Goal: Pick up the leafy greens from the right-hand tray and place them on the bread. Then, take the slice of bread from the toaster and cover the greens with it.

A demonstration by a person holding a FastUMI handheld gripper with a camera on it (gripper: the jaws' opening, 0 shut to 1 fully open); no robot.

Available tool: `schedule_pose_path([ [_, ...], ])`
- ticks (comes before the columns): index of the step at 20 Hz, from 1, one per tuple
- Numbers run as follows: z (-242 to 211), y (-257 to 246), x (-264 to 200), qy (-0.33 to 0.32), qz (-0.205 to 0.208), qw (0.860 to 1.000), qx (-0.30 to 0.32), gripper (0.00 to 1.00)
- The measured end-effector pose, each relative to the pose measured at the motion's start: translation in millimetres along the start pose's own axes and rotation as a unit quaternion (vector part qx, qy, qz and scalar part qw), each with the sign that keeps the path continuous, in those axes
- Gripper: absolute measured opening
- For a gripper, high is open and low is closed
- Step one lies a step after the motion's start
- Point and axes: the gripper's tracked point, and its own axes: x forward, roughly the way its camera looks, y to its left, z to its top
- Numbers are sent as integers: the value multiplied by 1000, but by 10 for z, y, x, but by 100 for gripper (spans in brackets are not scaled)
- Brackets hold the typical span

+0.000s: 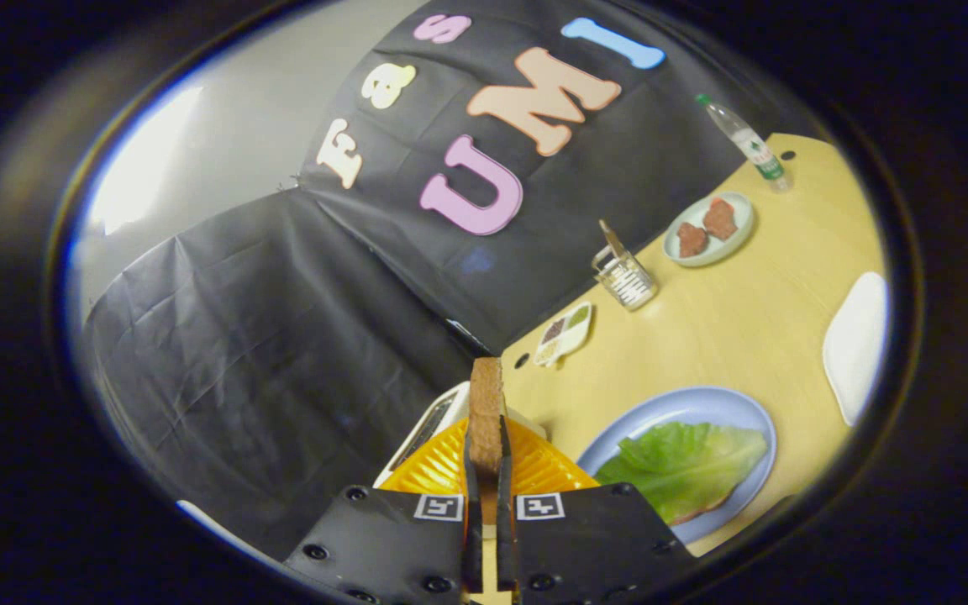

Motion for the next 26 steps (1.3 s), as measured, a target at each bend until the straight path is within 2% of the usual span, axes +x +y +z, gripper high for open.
schedule_pose_path([
  [4,-31,-363,-65,14,-25,999,25,9],
  [15,-69,-772,-152,23,-44,995,88,9],
  [22,-198,-1162,-137,39,-101,993,42,9],
  [26,-195,-1273,-162,49,-119,992,-13,9],
])
